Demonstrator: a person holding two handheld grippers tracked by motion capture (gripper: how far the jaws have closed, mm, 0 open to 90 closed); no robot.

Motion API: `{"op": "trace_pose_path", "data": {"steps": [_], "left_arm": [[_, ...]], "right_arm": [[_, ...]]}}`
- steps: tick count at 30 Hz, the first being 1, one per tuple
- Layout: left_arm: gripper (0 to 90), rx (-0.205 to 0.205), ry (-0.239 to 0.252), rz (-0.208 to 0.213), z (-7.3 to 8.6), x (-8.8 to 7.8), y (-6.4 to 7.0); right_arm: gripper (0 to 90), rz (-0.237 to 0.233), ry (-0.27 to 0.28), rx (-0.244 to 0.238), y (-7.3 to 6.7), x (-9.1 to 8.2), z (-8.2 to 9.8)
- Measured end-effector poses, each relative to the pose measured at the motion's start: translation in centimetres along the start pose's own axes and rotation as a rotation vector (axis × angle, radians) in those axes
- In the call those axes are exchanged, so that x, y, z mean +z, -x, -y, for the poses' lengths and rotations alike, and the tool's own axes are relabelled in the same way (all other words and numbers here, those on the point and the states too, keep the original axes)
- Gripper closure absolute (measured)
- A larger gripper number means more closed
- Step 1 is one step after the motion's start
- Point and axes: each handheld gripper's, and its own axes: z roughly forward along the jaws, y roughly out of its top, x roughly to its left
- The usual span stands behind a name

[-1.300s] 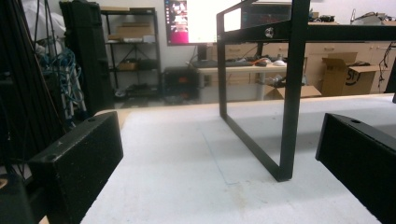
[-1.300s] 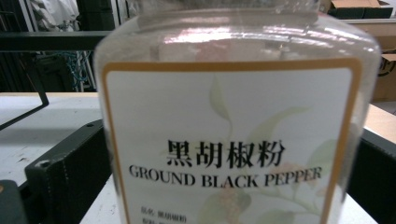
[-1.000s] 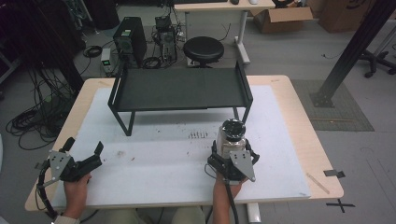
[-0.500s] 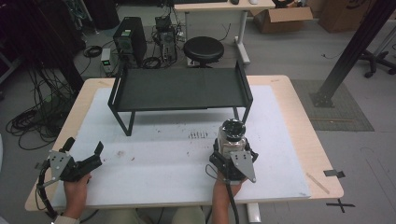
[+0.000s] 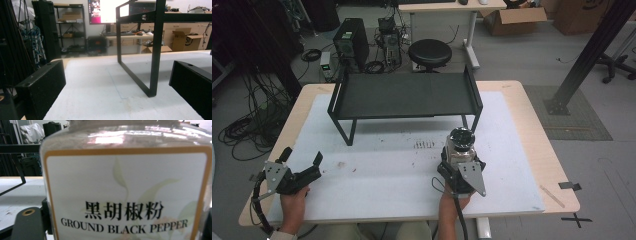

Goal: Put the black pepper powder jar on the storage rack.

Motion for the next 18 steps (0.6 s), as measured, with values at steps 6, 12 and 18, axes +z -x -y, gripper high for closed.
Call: {"op": "trace_pose_path", "data": {"steps": [6,12,18], "left_arm": [[1.1,0.0,0.0,0.0,0.0,0.0,0.0],[1.1,0.0,0.001,-0.001,0.0,-0.01,0.0],[1.1,-0.001,0.001,0.0,0.0,-0.01,0.0]], "right_arm": [[21.2,0.001,0.006,0.003,0.0,-0.06,0.03],[22.3,0.004,0.009,-0.003,0.0,-0.08,0.12],[23.7,0.019,0.01,-0.019,-0.14,-0.18,0.11]]}}
